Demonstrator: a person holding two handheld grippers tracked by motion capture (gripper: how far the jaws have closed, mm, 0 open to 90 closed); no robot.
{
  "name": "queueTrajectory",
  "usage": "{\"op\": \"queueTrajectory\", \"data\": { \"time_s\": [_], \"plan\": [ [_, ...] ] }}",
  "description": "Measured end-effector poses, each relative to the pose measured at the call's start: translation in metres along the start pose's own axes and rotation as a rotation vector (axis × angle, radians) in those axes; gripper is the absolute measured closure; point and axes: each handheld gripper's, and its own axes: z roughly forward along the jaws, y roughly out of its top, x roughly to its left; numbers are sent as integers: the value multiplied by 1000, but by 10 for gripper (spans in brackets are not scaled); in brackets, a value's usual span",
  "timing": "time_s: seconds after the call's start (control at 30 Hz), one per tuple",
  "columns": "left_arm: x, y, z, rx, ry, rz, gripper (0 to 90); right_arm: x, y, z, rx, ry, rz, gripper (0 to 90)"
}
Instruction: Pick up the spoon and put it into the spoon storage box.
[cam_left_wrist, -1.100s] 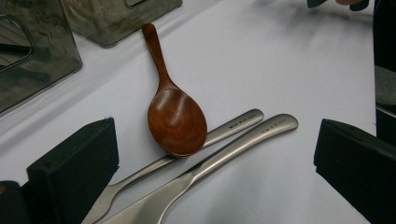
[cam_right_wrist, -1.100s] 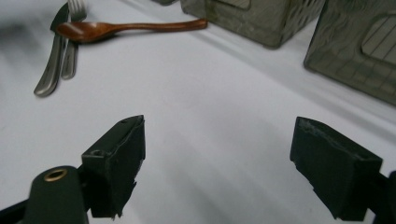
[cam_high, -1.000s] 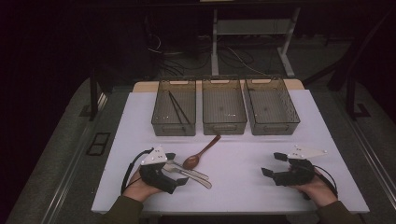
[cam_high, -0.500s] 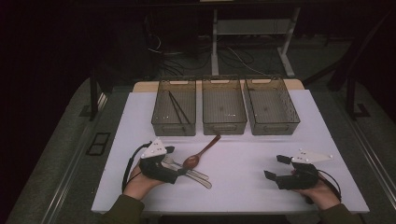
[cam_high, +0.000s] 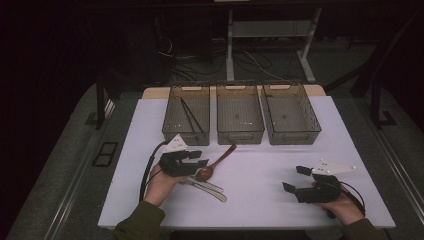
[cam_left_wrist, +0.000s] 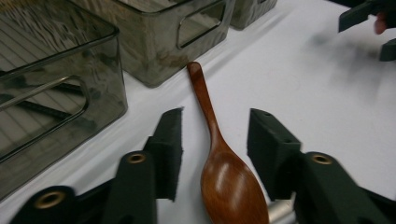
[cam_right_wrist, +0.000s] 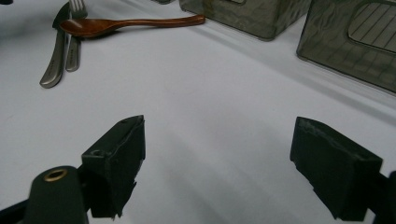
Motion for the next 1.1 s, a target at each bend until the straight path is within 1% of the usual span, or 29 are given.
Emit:
{"op": "queueTrajectory", "data": {
  "time_s": [0.03, 0.1, 0.2, 0.3, 0.37, 0.4, 0.47, 0.5, 0.53, 0.63, 0.7, 0.77, 0.83, 0.9, 1.0, 1.1],
  "plan": [
    [0, 1, 4, 6, -6, 0, 636, 0, 0, 0, 0, 0, -1, 184],
    [0, 4, 12, 35, 3, -7, 711, 0, 0, 0, 2, -1, 1, 184],
    [1, 8, 22, 63, 8, -19, 825, 0, 0, -1, -1, -4, -1, 184],
    [3, 11, 32, 82, 18, -28, 889, 1, 1, 0, -1, -3, -7, 184],
    [6, 13, 37, 100, 20, -25, 890, 1, 1, 0, 1, -3, -7, 184],
    [7, 14, 40, 100, 28, -33, 890, 1, 1, 0, 3, -4, -5, 184],
    [10, 17, 45, 109, 26, -34, 890, 1, 1, 0, 1, -3, -7, 184],
    [11, 18, 48, 112, 29, -28, 890, 1, 1, 0, 0, -3, -7, 184],
    [11, 19, 52, 110, 30, -37, 890, 1, 1, 0, 0, -4, -7, 184],
    [11, 22, 62, 127, 30, -35, 890, 1, 1, 0, 1, -4, -3, 184],
    [12, 25, 67, 141, 31, -23, 890, 0, 1, 0, -2, -3, -4, 184],
    [12, 27, 72, 142, 33, -24, 890, 0, 1, 0, 0, -2, -4, 184],
    [11, 28, 77, 156, 39, -6, 890, 0, 1, 1, 0, -1, -5, 184],
    [11, 30, 81, 165, 47, -4, 890, 0, 1, 1, 1, 0, -6, 184],
    [13, 30, 85, 181, 54, 16, 889, 0, 0, 1, 3, -1, -9, 184],
    [15, 30, 88, 188, 48, 5, 890, -1, 1, 0, 2, -6, -5, 184]
  ]
}}
